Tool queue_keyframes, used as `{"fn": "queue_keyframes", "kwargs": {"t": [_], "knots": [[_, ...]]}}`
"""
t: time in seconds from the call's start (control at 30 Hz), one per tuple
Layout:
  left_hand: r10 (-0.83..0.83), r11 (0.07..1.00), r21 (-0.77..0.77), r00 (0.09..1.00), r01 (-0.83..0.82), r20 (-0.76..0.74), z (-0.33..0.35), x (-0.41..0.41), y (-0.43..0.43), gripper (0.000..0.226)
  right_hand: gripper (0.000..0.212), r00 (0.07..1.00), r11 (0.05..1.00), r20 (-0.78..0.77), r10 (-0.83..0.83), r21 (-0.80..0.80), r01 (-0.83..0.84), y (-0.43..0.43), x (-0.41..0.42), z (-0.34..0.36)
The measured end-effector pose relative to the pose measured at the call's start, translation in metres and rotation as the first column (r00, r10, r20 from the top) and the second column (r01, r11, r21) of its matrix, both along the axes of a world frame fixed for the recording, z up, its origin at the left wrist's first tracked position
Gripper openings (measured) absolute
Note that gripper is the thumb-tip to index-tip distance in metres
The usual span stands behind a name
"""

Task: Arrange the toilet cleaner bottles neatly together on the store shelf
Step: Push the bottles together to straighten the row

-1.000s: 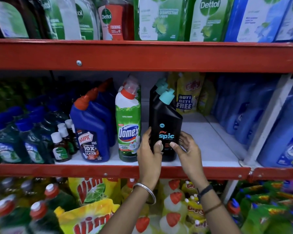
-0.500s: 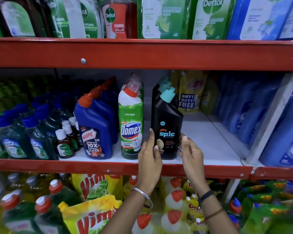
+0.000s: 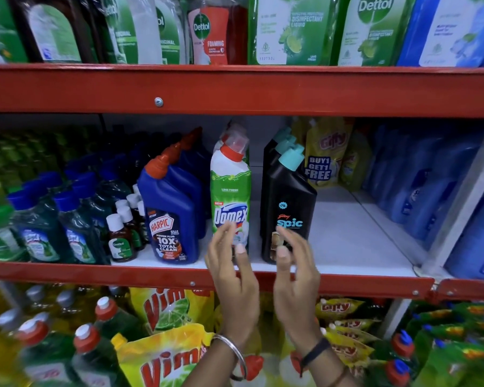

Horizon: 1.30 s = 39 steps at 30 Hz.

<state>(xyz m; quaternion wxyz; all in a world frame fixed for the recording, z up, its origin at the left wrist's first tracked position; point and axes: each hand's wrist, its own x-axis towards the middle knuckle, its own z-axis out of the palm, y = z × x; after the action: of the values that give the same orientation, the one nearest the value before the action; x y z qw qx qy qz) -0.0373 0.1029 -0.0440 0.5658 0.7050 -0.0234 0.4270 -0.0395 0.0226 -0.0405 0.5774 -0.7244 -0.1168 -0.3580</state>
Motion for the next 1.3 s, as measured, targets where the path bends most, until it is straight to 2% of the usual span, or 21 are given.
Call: {"fn": "queue_keyframes", "kwargs": {"t": [0.13,0.3,0.37,0.47,0.53,0.67,0.83,0.9,1.0,1.07,1.17,1.23,1.3], "knots": [[-0.085,0.995,-0.059,0.987,0.078,-0.134,0.002,0.011,0.022,0.049,0.08,0.96,0.977,-0.182,0.214,0.035,-0.211,0.037,0.007,0.002],[-0.266,0.956,-0.179,0.942,0.231,-0.203,0.014,0.025,0.043,0.058,0.093,0.931,0.965,-0.262,0.253,0.129,-0.226,0.053,0.023,-0.003],[-0.343,0.924,-0.245,0.921,0.294,-0.187,0.015,0.028,0.05,0.062,0.076,0.934,0.964,-0.252,0.252,0.145,-0.221,0.055,0.026,-0.001],[-0.396,0.899,-0.275,0.901,0.342,-0.176,0.013,0.029,0.055,0.061,0.032,0.943,0.97,-0.241,0.227,0.143,-0.197,0.056,0.027,0.003],[-0.409,0.893,-0.278,0.896,0.353,-0.175,0.013,0.029,0.056,0.06,0.028,0.949,0.97,-0.226,0.221,0.153,-0.19,0.054,0.028,0.003],[-0.421,0.888,-0.279,0.889,0.364,-0.181,0.014,0.031,0.058,0.059,0.058,0.957,0.97,-0.193,0.215,0.158,-0.186,0.053,0.031,0.001],[-0.422,0.897,-0.226,0.889,0.381,-0.179,0.014,0.026,0.062,0.053,0.052,0.966,0.985,-0.201,0.163,0.093,-0.147,0.056,0.031,-0.002],[-0.382,0.917,-0.188,0.91,0.352,-0.16,0.012,0.018,0.064,0.044,0.054,0.982,0.995,-0.173,0.081,0.064,-0.071,0.061,0.027,-0.003],[-0.294,0.948,-0.148,0.954,0.283,-0.058,0.012,0.0,0.076,0.039,0.044,0.994,0.991,-0.096,-0.045,0.118,0.056,0.078,0.015,-0.008],[-0.218,0.967,-0.127,0.975,0.221,0.038,0.013,-0.008,0.09,0.038,0.041,0.997,0.985,-0.047,-0.06,0.158,0.067,0.09,0.007,-0.01],[-0.122,0.984,-0.127,0.991,0.127,0.047,0.018,-0.005,0.119,0.04,0.046,0.993,0.989,-0.06,0.098,0.114,-0.09,0.111,0.002,-0.006],[-0.119,0.982,-0.148,0.993,0.115,-0.017,0.019,0.005,0.138,0.044,0.06,0.963,0.97,-0.133,0.236,0.097,-0.224,0.124,0.004,-0.002],[-0.173,0.974,-0.164,0.981,0.157,-0.086,0.019,0.013,0.15,0.044,0.08,0.931,0.955,-0.217,0.295,0.104,-0.279,0.135,0.008,0.0]]}}
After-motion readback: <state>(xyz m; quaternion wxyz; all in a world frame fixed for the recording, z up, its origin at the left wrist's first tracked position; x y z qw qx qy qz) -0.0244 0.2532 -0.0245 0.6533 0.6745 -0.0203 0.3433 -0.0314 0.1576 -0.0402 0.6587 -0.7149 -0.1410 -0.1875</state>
